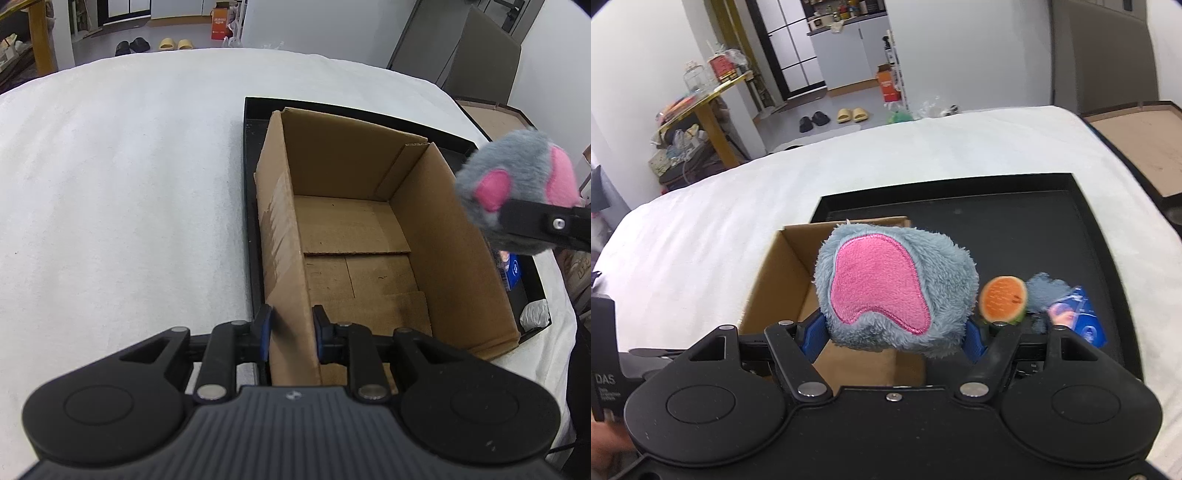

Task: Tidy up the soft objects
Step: 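Carry the grey plush into the box and open the right tool while left holds box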

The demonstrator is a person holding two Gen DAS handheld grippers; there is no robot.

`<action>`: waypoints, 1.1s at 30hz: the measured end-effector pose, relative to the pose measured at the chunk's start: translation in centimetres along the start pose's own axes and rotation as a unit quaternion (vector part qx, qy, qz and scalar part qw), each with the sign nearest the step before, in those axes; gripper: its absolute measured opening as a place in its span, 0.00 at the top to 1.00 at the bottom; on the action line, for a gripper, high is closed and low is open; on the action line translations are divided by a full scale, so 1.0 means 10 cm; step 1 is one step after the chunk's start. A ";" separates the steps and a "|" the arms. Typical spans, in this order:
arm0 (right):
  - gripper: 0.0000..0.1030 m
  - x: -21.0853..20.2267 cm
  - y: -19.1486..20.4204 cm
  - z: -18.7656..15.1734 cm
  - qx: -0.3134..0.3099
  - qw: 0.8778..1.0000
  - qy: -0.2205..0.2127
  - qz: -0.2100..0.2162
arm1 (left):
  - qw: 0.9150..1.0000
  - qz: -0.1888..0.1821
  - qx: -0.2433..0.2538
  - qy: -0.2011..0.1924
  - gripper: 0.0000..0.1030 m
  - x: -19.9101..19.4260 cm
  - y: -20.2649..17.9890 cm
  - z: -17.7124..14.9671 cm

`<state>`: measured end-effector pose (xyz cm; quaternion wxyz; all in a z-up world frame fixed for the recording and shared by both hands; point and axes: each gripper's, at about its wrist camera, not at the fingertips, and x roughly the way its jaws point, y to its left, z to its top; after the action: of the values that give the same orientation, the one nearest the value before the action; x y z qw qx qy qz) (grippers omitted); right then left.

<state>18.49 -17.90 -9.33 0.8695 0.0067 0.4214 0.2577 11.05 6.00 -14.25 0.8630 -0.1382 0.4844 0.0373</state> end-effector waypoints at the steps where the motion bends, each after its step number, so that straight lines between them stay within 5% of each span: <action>1: 0.33 0.03 0.03 0.01 -0.001 1.000 0.001 0.005 | 1.000 -0.001 0.000 0.000 0.79 0.00 0.00 0.00; 25: 0.28 0.64 0.42 0.01 0.019 0.995 0.067 0.066 | 1.000 -0.018 -0.007 0.004 0.79 0.03 0.09 0.00; 33: 0.29 0.53 0.36 0.01 0.022 0.995 0.063 0.069 | 1.000 -0.015 -0.001 0.005 0.77 0.04 0.05 0.02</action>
<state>19.74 -12.35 -12.31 0.8210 0.0386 0.4792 0.3081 11.27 6.51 -14.59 0.8611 -0.1465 0.4863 0.0238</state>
